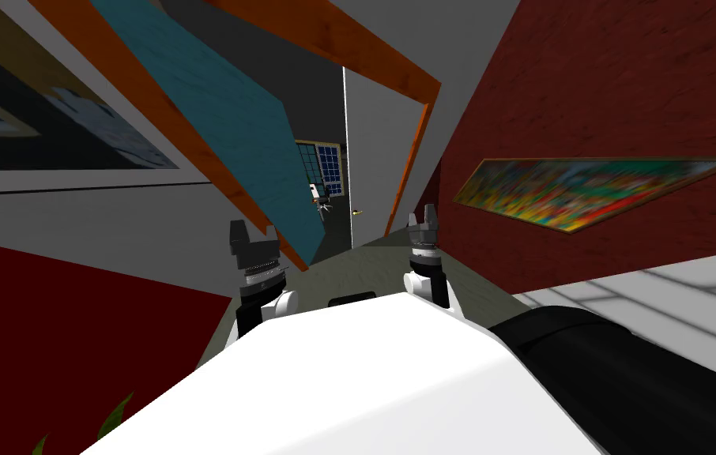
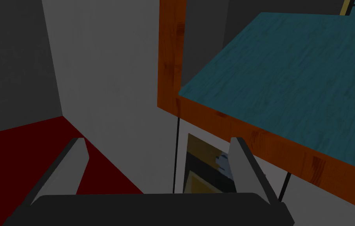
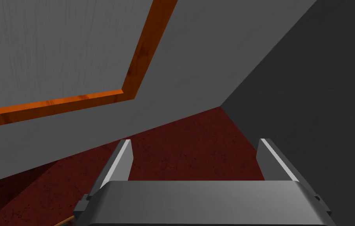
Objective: Push the door open
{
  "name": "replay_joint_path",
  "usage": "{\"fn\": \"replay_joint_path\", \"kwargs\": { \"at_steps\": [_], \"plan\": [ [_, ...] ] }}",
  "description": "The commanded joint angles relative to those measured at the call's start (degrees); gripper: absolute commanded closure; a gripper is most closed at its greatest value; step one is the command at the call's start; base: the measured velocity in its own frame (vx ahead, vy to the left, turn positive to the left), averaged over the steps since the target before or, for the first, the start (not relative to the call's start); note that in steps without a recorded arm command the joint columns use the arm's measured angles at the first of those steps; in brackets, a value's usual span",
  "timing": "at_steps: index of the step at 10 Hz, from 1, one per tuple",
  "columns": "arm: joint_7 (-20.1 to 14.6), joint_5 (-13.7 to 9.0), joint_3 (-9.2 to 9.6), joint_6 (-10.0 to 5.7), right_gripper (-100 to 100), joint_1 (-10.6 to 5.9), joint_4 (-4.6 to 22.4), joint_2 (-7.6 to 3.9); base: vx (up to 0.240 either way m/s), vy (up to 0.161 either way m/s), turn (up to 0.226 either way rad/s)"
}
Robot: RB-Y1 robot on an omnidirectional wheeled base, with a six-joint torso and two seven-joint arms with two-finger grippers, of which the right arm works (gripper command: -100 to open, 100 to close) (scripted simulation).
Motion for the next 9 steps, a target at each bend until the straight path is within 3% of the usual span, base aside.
{"fn": "replay_joint_path", "kwargs": {
  "at_steps": [1,4,9],
  "plan": [
    [-0.1,-0.2,0.15,-0.45,-100,-0.79,2.1,-0.29,0.11,0.08,0.04],
    [-0.3,-0.4,0.38,-1.12,-100,-1.98,5.4,-0.69,0.084,-0.043,0.042],
    [-0.9,-1.0,0.96,-2.85,-100,-5.07,13.5,-1.58,0.086,-0.025,0.048]
  ]
}}
